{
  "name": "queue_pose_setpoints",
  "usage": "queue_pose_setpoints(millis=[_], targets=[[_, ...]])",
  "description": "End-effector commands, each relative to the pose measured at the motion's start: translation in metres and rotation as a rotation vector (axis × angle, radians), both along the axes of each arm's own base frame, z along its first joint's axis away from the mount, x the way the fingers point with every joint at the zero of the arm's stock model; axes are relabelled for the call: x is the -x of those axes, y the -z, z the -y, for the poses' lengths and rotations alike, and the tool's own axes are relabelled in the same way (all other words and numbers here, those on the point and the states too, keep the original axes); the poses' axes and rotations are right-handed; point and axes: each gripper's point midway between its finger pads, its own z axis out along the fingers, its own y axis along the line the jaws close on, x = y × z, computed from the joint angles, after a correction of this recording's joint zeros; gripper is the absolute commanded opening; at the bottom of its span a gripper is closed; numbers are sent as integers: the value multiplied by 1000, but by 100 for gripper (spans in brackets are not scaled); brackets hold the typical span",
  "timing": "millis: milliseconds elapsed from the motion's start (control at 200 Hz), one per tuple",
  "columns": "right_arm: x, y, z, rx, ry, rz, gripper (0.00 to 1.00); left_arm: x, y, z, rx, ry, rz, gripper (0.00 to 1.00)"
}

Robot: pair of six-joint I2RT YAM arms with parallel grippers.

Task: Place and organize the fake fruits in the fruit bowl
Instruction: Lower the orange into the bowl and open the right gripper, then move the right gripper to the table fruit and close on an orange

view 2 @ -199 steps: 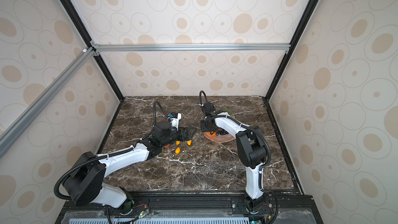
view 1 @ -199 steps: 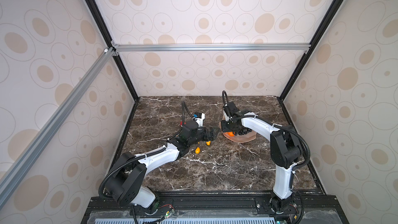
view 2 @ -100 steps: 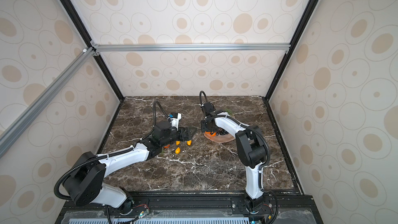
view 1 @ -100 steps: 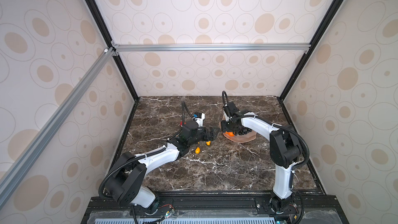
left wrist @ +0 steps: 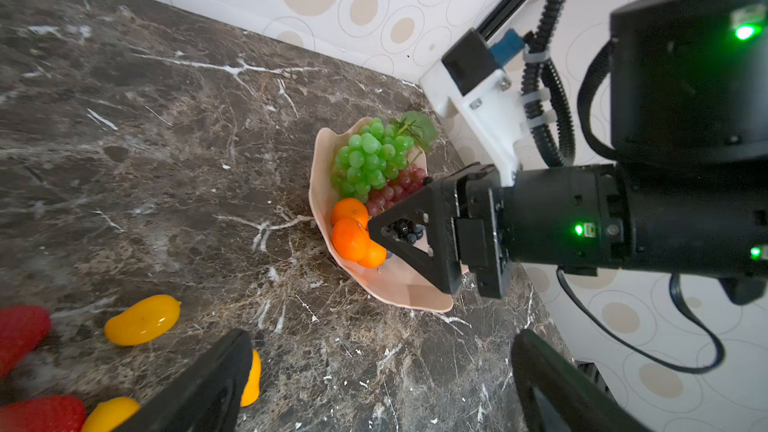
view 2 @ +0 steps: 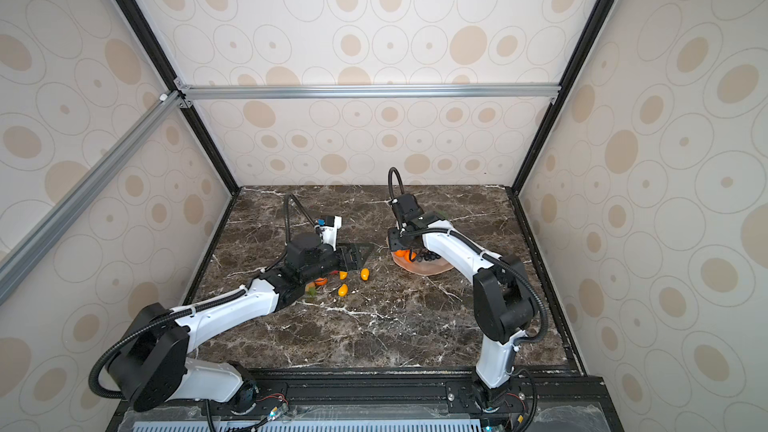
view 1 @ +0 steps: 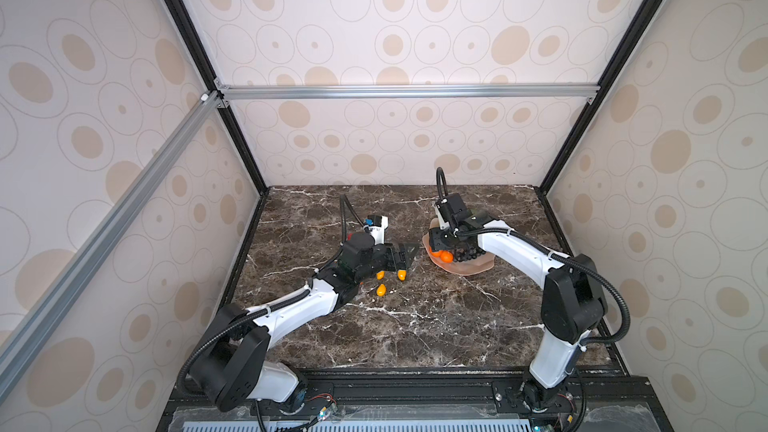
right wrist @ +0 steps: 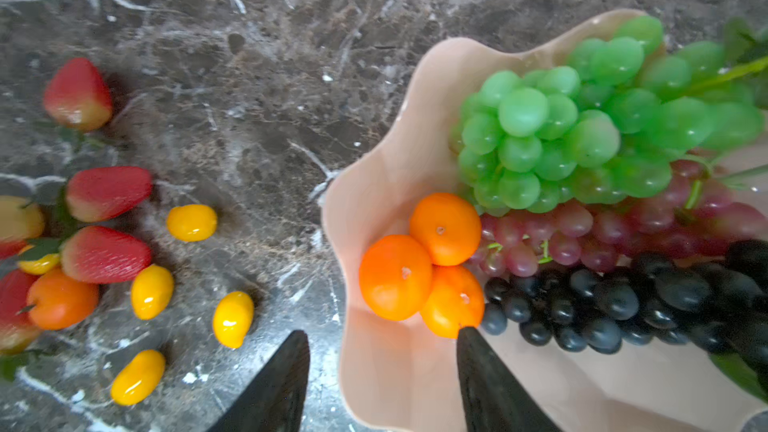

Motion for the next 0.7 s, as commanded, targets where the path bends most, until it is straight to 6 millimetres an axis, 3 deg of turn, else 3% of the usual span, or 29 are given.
queue_pose_setpoints(millis=[0,200,410,695], targets=[[11,-12,-36,-55,-103,41,59,0,-3,-29,-23,-67,12,98],[31,-10,-88,-92,-196,23,57,9,8,-93,-59,-225,-40,98],[51,1,-138,-106,-282,-21,55,22,14,-148,-99,-334,-69,98],[77,20,-191,-80,-381,-75,54,35,23,-182,-69,-378,-112,98]])
